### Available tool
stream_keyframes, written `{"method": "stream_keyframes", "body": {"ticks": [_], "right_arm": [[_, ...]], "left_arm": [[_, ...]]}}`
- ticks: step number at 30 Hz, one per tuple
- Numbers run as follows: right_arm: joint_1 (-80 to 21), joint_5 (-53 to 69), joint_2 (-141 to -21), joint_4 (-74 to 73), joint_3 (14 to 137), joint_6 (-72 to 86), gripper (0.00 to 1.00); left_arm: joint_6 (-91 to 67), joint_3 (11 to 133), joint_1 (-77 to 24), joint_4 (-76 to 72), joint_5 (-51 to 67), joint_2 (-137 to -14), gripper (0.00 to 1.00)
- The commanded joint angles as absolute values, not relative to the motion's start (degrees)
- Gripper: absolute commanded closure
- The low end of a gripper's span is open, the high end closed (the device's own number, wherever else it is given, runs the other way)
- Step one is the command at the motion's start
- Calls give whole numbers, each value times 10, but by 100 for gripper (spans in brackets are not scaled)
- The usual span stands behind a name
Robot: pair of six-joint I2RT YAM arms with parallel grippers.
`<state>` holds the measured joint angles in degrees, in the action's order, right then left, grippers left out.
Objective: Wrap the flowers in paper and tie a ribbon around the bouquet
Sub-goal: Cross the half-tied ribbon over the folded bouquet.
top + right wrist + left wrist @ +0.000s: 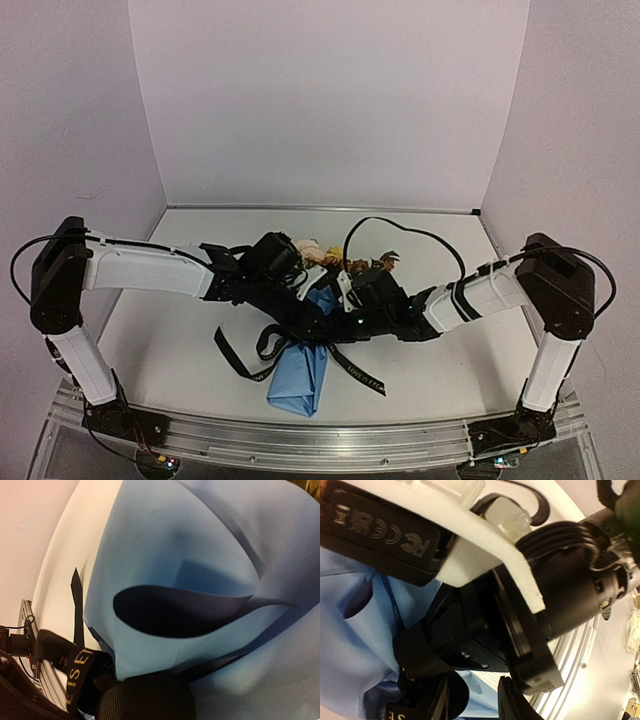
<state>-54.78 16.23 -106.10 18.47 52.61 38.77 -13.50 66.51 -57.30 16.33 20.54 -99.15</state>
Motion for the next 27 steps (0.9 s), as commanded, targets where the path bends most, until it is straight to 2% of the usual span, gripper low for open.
{"method": "stream_keyframes", "body": {"ticks": [1, 18, 27], "right_arm": [[-546, 161, -1080, 210, 557, 379, 100], [-546, 157, -1088, 209, 566, 381, 100], [-546, 159, -1087, 208, 568, 382, 100]], "left_arm": [[-124, 669, -574, 157, 194, -945, 62], [-135, 652, -535, 156, 129, -913, 57], [-131, 688, -502, 227, 82, -969, 80]]}}
